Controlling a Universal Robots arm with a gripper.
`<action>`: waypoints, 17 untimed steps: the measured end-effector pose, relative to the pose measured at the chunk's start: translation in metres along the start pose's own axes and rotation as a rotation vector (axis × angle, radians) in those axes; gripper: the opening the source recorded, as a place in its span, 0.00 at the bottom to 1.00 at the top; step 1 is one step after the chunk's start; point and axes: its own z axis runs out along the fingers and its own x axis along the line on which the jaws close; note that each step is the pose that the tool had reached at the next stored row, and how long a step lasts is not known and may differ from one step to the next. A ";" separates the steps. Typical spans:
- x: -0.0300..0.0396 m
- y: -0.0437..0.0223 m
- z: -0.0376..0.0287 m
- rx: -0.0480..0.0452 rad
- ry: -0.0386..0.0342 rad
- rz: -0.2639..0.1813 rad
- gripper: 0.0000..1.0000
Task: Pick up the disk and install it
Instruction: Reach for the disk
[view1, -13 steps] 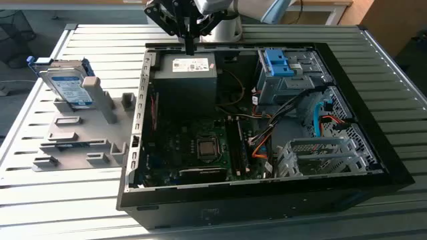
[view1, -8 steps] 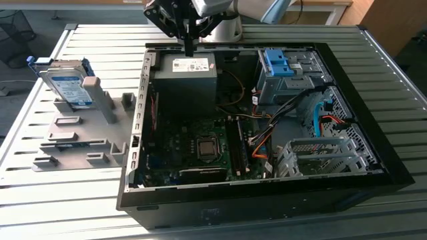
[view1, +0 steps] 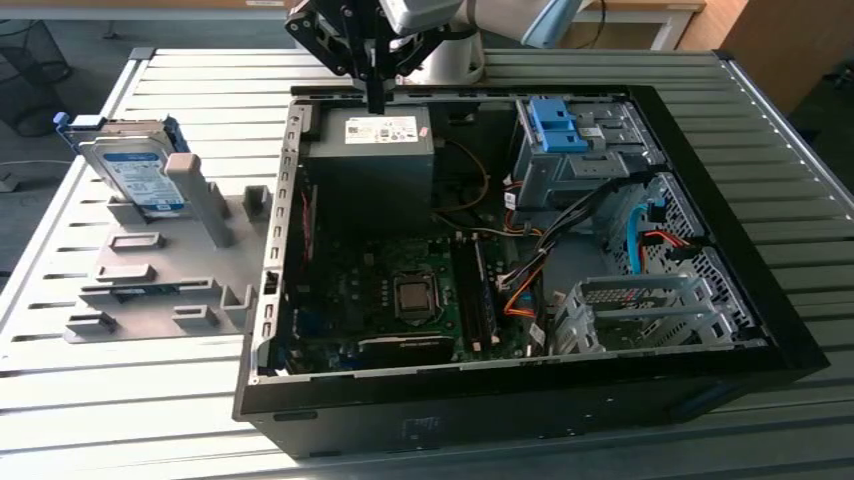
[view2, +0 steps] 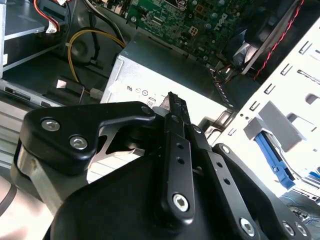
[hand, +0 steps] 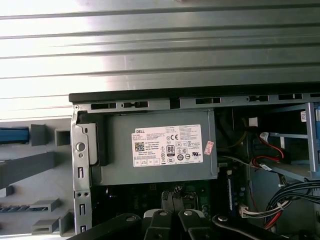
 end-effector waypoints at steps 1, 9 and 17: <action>0.0001 0.0000 0.0000 0.0000 0.0000 0.000 0.11; 0.0027 -0.0002 0.0002 0.0000 0.0000 0.000 0.11; 0.0182 -0.0015 0.0032 0.0000 0.0000 0.000 0.11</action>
